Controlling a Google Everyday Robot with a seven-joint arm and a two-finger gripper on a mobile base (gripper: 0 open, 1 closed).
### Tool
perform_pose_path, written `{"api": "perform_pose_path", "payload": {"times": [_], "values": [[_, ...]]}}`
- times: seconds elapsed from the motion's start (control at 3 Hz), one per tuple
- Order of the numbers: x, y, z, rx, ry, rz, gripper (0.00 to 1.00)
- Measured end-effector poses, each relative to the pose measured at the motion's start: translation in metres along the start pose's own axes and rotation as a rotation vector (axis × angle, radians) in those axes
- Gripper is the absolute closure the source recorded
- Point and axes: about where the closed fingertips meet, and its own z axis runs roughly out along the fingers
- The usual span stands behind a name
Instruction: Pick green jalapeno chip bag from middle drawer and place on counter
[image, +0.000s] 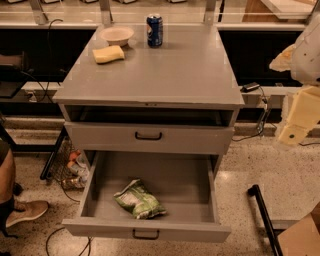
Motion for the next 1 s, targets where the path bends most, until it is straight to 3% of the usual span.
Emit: {"api": "perform_pose_path", "payload": {"times": [0.33, 0.67, 1.0], "values": [[0.000, 0.000, 0.000, 0.000, 0.000, 0.000, 0.00], [0.001, 0.009, 0.025, -0.034, 0.021, 0.070, 0.00], [-0.008, 0.036, 0.090, -0.130, 0.024, 0.212, 0.00]]}}
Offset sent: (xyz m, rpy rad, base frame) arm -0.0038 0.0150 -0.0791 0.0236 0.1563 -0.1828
